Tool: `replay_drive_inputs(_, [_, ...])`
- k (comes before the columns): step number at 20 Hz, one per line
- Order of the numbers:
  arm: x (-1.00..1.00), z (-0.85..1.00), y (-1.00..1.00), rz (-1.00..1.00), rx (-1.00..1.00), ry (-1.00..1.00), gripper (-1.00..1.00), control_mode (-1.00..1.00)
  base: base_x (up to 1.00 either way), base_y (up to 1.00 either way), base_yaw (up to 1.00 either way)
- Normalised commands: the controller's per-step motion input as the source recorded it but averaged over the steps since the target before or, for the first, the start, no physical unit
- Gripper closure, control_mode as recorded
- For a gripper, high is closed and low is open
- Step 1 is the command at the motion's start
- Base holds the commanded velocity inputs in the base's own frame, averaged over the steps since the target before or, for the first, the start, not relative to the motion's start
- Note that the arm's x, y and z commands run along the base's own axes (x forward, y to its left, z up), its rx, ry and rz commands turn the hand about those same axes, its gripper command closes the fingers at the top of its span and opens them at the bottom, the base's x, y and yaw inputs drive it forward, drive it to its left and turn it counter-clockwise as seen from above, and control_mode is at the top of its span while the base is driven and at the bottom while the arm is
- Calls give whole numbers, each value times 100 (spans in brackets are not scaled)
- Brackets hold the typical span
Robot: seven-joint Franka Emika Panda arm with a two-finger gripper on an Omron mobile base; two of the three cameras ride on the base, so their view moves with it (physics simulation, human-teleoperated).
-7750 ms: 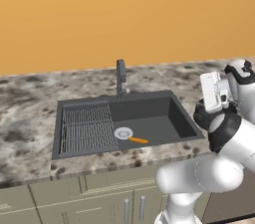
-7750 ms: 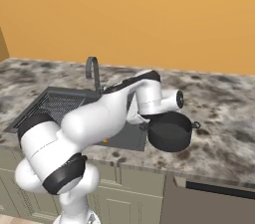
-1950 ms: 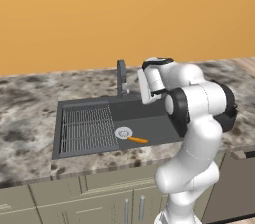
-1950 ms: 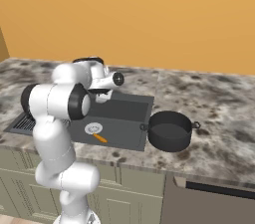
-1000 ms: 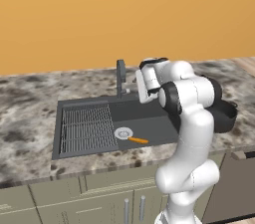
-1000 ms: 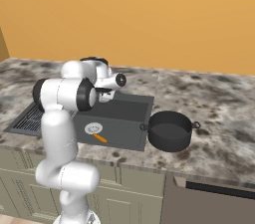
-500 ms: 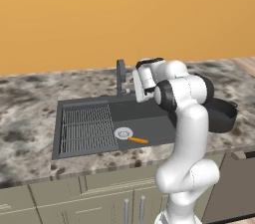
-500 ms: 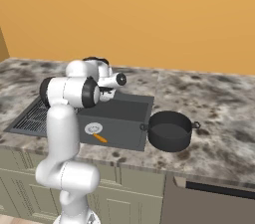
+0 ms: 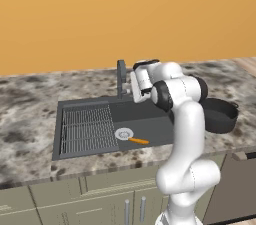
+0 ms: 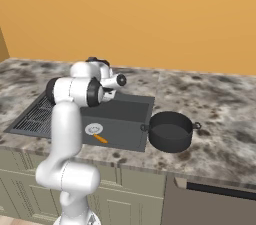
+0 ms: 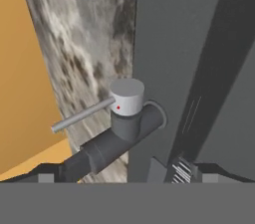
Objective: Dump the carrot from the pot into the sink. Then turn on the water and wash the carrot. Then turn off the water and put the carrot back in the pot.
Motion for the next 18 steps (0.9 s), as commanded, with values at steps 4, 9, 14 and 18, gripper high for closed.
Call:
replay_drive_inputs(4, [29, -24, 0, 0, 1, 0, -100, -100, 0, 0, 0])
replay_drive_inputs(9, [22, -12, 0, 0, 0, 0, -100, -100, 0, 0, 0])
replay_drive_inputs(14, [10, -6, 5, 0, 0, -2, -100, -100, 0, 0, 0])
replay_drive_inputs(18, [12, -20, 0, 0, 0, 0, -100, -100, 0, 0, 0])
